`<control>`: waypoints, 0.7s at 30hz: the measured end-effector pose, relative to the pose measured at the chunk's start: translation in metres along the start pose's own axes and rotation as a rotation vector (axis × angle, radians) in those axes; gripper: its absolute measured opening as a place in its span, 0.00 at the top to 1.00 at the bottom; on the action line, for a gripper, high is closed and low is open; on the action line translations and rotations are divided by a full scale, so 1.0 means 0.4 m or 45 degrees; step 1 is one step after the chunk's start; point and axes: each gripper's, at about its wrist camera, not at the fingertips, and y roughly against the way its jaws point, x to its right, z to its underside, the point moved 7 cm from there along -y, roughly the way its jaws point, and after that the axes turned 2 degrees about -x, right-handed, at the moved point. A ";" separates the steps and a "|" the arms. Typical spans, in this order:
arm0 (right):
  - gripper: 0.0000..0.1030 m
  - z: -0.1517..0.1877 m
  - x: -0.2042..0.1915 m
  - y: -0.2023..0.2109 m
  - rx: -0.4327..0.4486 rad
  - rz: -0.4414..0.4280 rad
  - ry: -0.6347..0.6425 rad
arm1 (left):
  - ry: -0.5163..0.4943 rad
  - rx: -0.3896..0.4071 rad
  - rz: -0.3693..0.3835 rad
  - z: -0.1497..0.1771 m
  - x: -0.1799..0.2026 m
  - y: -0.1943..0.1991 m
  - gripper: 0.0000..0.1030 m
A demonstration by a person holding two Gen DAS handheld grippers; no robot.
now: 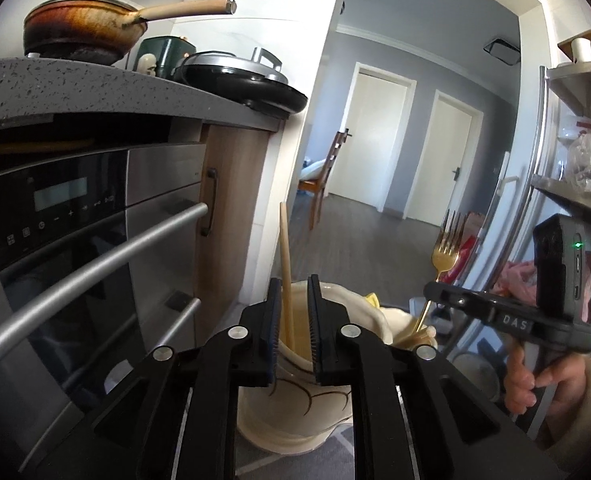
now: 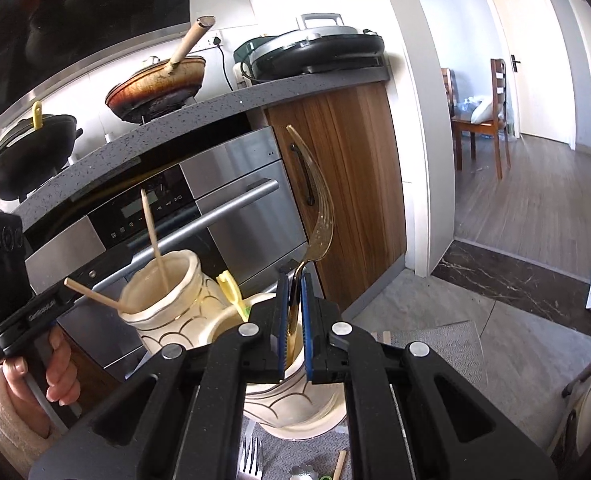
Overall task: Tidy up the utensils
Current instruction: 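Carry the gold fork to the shorter pot with the right tool while the left tool carries the chopstick, then open both tools to drop the fork and chopstick into the pots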
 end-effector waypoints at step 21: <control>0.57 0.018 0.018 0.067 0.013 0.003 -0.025 | -0.031 0.034 -0.133 0.020 0.017 0.124 0.49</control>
